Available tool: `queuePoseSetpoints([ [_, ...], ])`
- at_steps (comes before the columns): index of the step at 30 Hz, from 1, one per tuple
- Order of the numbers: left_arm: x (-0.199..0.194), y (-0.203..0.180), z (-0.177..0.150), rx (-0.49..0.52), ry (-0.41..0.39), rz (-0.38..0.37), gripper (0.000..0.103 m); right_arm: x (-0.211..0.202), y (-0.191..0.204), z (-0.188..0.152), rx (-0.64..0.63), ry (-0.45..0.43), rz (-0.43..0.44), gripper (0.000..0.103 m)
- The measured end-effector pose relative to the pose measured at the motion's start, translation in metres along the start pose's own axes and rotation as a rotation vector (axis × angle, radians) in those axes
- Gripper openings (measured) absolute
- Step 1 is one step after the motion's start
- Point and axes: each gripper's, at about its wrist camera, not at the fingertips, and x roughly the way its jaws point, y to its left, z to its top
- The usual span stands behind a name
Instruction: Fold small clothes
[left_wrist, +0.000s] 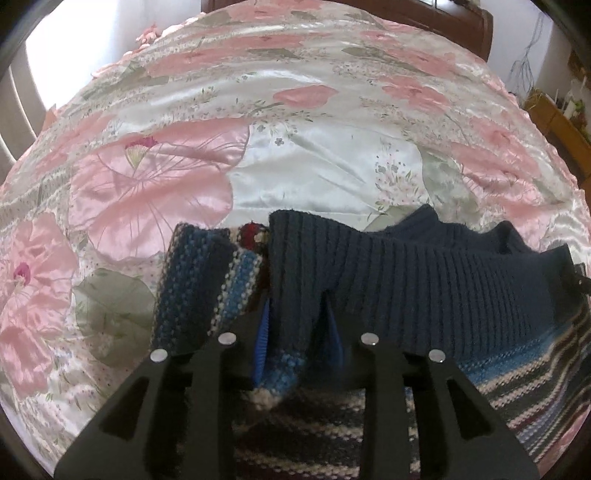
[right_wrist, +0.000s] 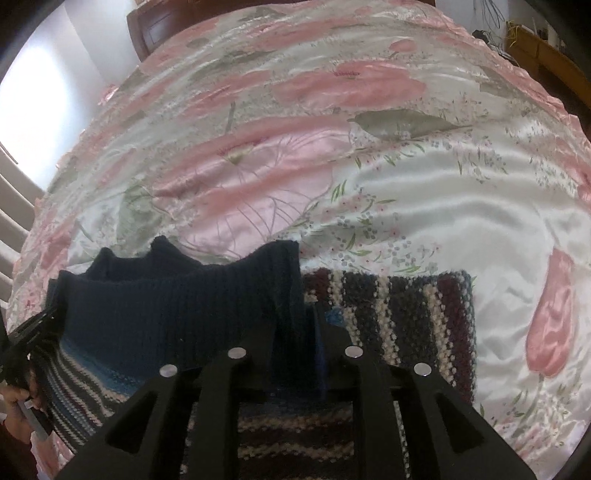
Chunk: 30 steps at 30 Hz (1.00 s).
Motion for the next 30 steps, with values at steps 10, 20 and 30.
queuePoseSetpoints([
  [10,-0.026,0.013,-0.002,-0.036,-0.025,0.047,0.048,-0.036,-0.015,-0.007,0.019,-0.012,0.016,0.034],
  [20,-0.117,0.016,-0.064,0.013,-0.078,-0.011,0.055,-0.119,-0.044,-0.101,-0.082,0.066,0.077,0.04],
  [30,-0.118,-0.008,-0.123,0.062,0.013,-0.057,0.056,-0.107,-0.053,-0.161,-0.077,0.162,0.138,0.038],
])
